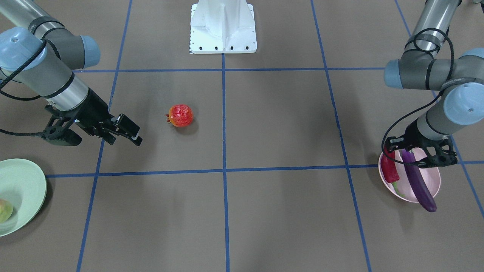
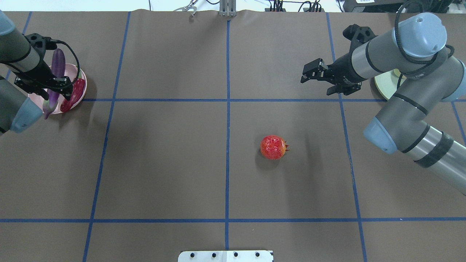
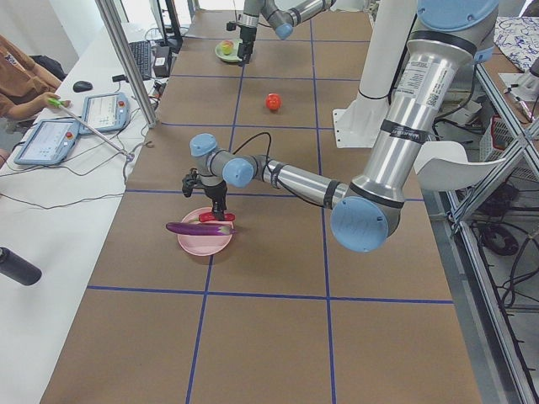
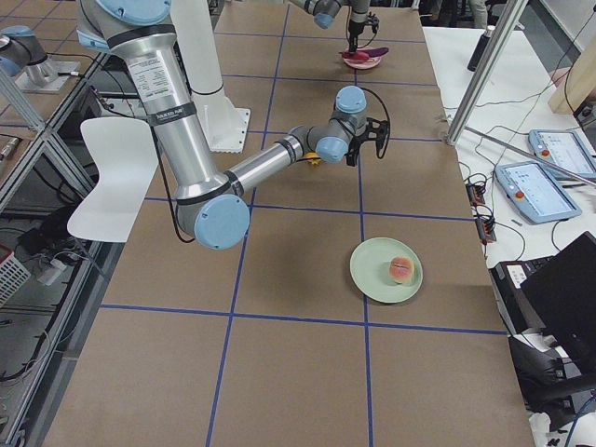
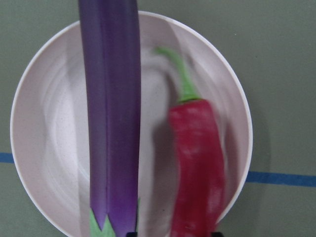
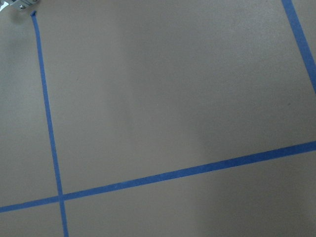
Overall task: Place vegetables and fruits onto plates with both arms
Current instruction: 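Release chili beside eggplant while right gripper moves over pomegranate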
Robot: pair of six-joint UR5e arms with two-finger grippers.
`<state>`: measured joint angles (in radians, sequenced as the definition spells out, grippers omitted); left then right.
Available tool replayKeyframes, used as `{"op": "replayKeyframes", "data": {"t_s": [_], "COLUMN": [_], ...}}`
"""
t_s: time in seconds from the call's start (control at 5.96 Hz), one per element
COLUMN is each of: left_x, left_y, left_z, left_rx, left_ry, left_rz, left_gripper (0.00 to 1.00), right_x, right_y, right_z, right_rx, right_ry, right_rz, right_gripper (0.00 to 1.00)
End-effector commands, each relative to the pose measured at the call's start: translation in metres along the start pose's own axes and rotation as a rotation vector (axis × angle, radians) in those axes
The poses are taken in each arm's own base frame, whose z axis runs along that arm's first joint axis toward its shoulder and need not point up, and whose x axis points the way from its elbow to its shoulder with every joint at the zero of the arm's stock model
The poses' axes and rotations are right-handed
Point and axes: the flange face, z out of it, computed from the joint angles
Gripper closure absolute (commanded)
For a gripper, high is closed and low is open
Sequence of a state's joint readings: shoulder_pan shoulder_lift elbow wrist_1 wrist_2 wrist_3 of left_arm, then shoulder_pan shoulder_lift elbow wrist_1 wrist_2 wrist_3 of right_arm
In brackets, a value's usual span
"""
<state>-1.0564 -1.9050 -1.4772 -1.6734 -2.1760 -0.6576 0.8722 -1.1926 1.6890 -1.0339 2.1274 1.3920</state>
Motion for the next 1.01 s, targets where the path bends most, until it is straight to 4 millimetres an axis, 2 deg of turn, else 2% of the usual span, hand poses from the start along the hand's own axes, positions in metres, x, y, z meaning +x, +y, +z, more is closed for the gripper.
{"op": "replayKeyframes", "data": {"t_s": [0.0,0.17,0.5,0.84], "left_x": [-0.015,-0.011,-0.004,-0.001], "left_y": [-0.013,-0.014,-0.014,-0.016], "left_z": [-0.023,-0.029,-0.036,-0.039], "left_rx": [0.036,0.032,0.038,0.042], "left_ry": [0.011,0.034,0.048,0.052], "left_rz": [-0.028,-0.028,-0.029,-0.029], "left_gripper": [0.0,0.0,0.0,0.0], "right_x": [-0.004,-0.008,-0.029,-0.038], "right_y": [0.009,0.025,0.085,0.121], "right_z": [0.004,0.003,0.041,0.064], "right_rx": [-0.006,-0.02,-0.025,-0.05], "right_ry": [-0.003,-0.014,-0.001,0.016], "right_rz": [-0.011,-0.01,0.079,0.125], "right_gripper": [0.0,0.0,0.0,0.0]}}
